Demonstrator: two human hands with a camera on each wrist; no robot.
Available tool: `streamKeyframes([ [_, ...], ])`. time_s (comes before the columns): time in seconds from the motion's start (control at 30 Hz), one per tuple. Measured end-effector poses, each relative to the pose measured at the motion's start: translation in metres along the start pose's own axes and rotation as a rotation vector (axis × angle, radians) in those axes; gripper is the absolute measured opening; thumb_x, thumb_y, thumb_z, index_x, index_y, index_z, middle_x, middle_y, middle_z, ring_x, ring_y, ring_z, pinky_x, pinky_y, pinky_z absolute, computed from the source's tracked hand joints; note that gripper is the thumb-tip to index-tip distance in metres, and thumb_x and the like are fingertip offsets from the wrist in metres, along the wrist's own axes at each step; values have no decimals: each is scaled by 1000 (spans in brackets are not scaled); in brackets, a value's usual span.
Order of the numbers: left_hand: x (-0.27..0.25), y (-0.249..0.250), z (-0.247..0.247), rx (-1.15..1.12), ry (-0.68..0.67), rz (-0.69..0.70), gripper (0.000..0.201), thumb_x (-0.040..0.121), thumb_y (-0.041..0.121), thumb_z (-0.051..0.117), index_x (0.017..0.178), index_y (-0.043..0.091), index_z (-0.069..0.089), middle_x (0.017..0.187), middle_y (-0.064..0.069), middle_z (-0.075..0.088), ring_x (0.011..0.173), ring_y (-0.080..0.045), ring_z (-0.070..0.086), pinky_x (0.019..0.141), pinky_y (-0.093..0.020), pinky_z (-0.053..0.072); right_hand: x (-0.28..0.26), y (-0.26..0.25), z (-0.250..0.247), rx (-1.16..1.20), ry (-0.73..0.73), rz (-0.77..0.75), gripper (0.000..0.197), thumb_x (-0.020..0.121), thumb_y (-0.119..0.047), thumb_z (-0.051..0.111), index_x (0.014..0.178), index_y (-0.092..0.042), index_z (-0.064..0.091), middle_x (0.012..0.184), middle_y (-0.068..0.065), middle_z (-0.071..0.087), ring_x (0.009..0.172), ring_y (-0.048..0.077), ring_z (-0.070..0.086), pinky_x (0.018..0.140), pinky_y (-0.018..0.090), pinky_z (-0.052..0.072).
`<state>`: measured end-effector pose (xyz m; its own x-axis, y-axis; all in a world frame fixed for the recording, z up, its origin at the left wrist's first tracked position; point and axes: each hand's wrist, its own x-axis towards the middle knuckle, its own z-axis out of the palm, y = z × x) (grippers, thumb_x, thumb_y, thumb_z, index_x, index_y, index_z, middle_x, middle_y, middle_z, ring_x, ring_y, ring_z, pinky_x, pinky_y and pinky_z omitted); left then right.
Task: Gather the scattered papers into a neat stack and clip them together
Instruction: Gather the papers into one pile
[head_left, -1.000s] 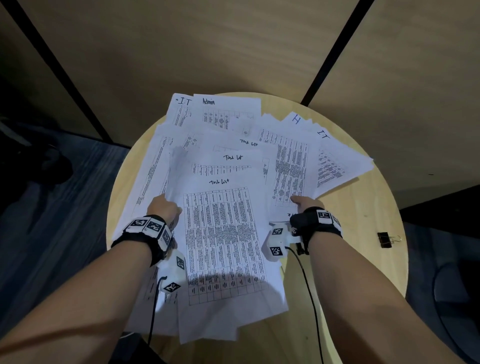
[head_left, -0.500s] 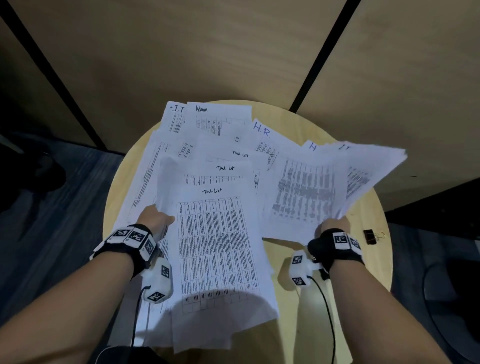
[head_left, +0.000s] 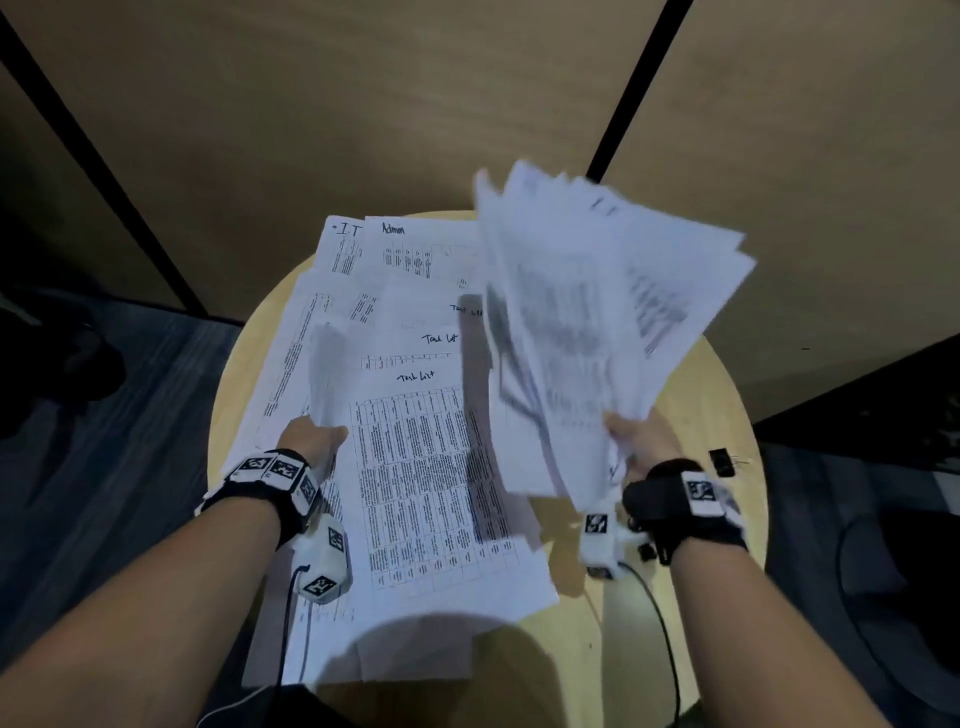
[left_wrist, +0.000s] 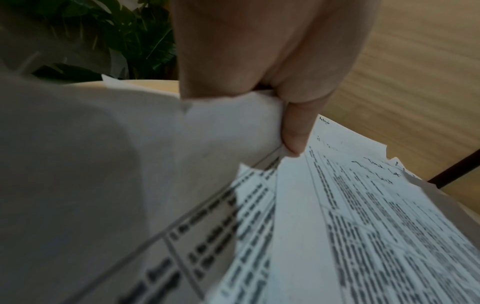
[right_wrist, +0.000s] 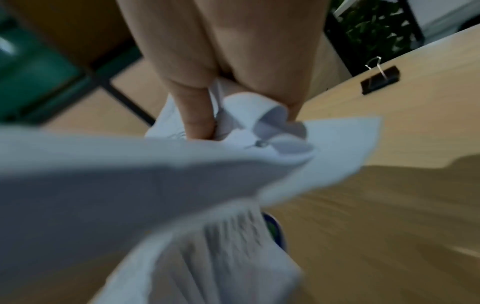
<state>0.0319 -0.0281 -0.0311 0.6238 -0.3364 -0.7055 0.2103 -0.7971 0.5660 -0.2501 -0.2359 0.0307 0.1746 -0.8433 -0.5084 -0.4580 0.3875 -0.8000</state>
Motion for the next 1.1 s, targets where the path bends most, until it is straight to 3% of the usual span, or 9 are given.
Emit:
streamKeyframes([
  [0.1,-4,0,-2,-39,2,4,42,94,27,50,119,-7,52,67,-10,50,56,-23,46,50,-24,33,-13,38,25,-65,-91,132,37,89,-8,62,125,-2,56,119,15,64,103,35,62,93,47,48],
  [0.2,-6,0,-4,-48,10,-7,56,95,43,42,124,-4,50,92,-17,61,80,-30,58,66,-29,42,-19,63,36,-254,-148,240,44,87,-10,66,128,-2,53,124,17,61,104,35,61,86,40,49],
  [0.3,-11,4,-6,-106,-56,-11,78,77,78,33,94,6,60,88,-10,57,82,-26,56,72,-33,38,-20,72,43,-299,-94,231,54,85,-11,67,133,-2,46,129,17,58,105,32,58,87,36,47],
  [0.43,-17,3,-3,-406,-227,13,68,84,58,49,135,14,47,137,1,49,137,-14,33,115,-38,15,-23,68,59,-386,-106,144,56,90,-13,59,141,-6,36,137,17,50,119,35,53,91,39,46],
  [0.53,-15,-3,-1,-313,-240,-13,57,80,44,65,123,7,57,140,-8,50,133,-16,39,112,-41,22,-23,63,67,-458,-187,135,58,94,-15,53,146,-8,28,145,16,43,123,34,50,99,40,44],
  [0.63,-18,0,0,-246,-233,-32,54,81,26,70,121,-5,54,141,-18,46,137,-26,37,111,-44,26,-24,56,71,-444,-173,104,51,95,-16,50,144,-11,32,142,9,46,106,28,59,83,28,47],
  [0.8,-14,1,6,10,-129,-23,97,75,25,76,146,-2,16,152,-20,25,138,-34,30,106,-43,34,-25,57,87,-591,-399,74,61,90,-30,60,143,-13,36,142,5,47,126,26,49,103,36,41],
  [0.93,-16,1,7,75,-68,12,87,83,28,68,143,-9,19,144,-24,37,122,-33,47,86,-33,40,-21,55,88,-477,-221,78,56,87,-20,64,136,-8,40,121,9,55,80,17,57,76,26,41],
  [1.1,-16,-2,9,47,-59,-32,67,84,51,55,108,-12,53,72,-20,56,65,-26,56,65,-31,44,-29,51,91,-939,-538,254,57,73,-36,78,110,-1,52,72,-3,45,63,15,44,53,23,33],
])
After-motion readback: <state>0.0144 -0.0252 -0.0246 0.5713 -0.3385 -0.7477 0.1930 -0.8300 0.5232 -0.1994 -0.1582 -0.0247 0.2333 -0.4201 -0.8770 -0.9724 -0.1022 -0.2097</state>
